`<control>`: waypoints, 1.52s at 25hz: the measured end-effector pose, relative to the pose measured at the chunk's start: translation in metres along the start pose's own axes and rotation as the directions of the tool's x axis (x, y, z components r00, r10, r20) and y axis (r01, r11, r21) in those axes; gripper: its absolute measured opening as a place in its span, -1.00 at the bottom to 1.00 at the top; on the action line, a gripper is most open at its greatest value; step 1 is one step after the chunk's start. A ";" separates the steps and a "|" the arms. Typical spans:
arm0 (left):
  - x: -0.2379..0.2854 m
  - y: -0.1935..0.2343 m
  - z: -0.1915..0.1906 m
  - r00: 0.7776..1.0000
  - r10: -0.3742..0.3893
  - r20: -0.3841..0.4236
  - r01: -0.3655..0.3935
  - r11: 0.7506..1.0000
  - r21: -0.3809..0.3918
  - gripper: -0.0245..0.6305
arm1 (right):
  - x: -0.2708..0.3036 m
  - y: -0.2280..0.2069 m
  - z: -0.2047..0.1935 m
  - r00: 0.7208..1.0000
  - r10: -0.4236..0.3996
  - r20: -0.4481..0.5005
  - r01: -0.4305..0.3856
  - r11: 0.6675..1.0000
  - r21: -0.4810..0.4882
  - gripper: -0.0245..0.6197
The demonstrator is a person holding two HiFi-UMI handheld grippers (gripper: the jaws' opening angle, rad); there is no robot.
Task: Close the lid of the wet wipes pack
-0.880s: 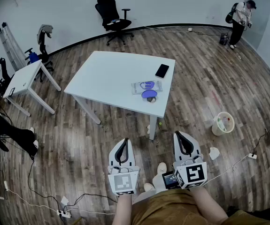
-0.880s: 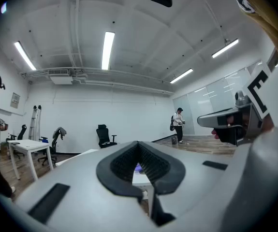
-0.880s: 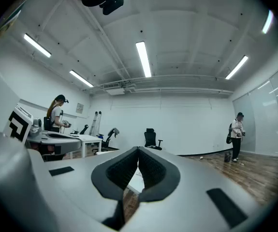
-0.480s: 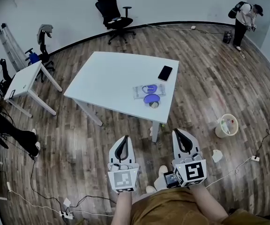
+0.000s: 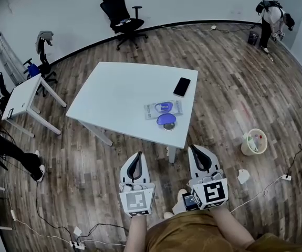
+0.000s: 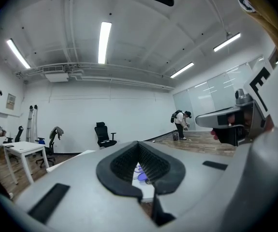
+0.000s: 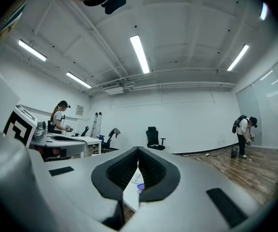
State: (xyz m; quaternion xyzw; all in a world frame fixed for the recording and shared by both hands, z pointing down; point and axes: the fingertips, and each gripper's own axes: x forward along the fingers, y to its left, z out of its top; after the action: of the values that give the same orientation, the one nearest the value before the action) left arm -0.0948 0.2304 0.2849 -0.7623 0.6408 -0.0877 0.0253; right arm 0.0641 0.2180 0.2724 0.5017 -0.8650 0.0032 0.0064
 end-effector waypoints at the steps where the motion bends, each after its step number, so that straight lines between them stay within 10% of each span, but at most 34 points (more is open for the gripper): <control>1: 0.006 -0.001 0.000 1.000 -0.002 0.001 0.002 1.000 0.002 -0.94 | 0.004 -0.003 -0.001 1.000 0.002 -0.002 -0.002 1.000 -0.003 -0.90; 38: 0.127 0.019 -0.035 0.996 -0.027 -0.079 0.026 1.000 -0.014 -0.94 | 0.113 -0.049 -0.045 0.994 0.046 -0.103 -0.038 0.997 0.073 -0.90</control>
State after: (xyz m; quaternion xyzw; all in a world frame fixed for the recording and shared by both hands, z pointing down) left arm -0.0980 0.1050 0.3292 -0.7667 0.6317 -0.1141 -0.0063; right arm 0.0508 0.0956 0.3190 0.4825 -0.8732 0.0601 0.0339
